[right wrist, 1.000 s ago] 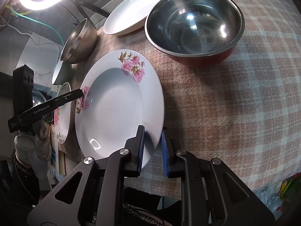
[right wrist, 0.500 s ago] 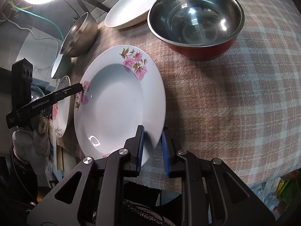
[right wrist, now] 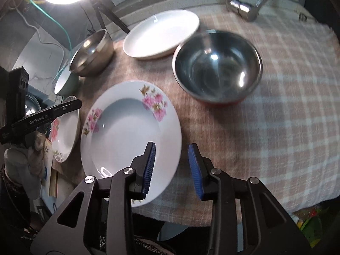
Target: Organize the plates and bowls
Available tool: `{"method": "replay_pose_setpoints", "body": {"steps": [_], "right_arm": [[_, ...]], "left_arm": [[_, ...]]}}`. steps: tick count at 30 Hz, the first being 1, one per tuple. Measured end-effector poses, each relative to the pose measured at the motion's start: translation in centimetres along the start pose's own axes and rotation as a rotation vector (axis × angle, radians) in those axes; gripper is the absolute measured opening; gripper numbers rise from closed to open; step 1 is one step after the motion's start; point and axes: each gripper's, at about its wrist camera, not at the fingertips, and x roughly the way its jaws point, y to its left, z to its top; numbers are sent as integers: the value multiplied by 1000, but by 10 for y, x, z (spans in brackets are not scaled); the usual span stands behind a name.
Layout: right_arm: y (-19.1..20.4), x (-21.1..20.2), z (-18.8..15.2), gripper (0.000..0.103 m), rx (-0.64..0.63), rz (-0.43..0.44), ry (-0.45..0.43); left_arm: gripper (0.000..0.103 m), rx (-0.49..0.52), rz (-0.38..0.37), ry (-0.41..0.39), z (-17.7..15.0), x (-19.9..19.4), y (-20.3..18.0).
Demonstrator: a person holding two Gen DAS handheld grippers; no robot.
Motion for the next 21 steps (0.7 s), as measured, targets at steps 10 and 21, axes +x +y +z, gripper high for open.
{"method": "replay_pose_setpoints", "body": {"steps": [10,21], "right_arm": [[55,4,24,50,-187,33,-79],[117,36,44,50,-320,108,-13]], "left_arm": [[25,-137,55,-118,-21,-48,39],[25,-321,169,-160,-72,-78,94]]}}
